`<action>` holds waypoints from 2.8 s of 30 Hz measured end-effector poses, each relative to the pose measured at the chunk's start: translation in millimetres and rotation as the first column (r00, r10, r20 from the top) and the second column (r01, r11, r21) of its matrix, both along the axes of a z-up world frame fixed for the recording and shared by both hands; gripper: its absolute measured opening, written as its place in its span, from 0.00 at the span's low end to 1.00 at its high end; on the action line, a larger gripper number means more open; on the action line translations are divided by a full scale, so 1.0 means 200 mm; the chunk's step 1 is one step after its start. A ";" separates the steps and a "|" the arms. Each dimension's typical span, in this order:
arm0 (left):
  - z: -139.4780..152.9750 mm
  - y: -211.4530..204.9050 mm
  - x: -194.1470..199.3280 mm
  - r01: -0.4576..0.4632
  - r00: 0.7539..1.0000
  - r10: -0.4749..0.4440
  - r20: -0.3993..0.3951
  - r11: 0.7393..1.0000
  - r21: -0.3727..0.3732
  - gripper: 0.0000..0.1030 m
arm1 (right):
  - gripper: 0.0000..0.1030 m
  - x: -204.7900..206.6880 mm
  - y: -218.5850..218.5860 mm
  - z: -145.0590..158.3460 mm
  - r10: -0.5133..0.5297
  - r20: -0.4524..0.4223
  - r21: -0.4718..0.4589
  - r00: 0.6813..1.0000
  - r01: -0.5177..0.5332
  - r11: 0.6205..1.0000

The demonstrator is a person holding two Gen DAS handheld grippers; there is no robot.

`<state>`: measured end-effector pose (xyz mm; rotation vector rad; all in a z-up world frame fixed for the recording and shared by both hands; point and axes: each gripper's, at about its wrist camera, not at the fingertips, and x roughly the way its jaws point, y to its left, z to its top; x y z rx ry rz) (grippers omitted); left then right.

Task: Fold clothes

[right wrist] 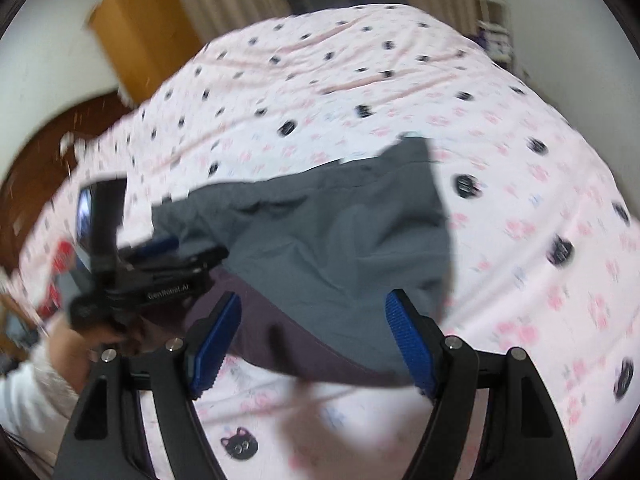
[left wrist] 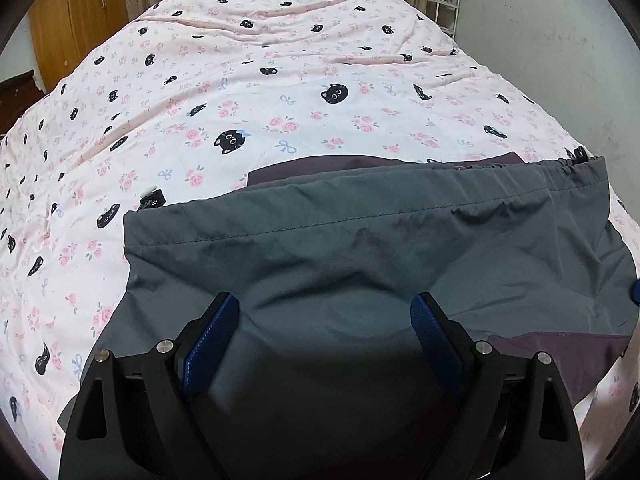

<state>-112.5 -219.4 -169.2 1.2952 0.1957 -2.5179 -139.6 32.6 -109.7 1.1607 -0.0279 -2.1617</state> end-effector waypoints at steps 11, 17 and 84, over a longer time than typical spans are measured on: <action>0.00 0.00 -0.01 -0.001 1.000 0.001 0.003 1.000 0.002 0.85 | 0.74 -0.13 0.29 -0.12 -0.111 0.222 -0.152 0.969 0.147 0.977; 0.00 0.00 -0.01 -0.001 1.000 0.001 0.005 1.000 0.004 0.85 | 0.74 -0.18 0.25 -0.24 -0.086 0.323 -0.205 0.942 0.158 0.966; -0.02 -0.03 0.00 -0.003 1.000 0.003 -0.009 0.999 0.033 0.87 | 0.45 -0.37 0.30 -0.44 0.055 0.507 -0.431 0.860 0.198 0.880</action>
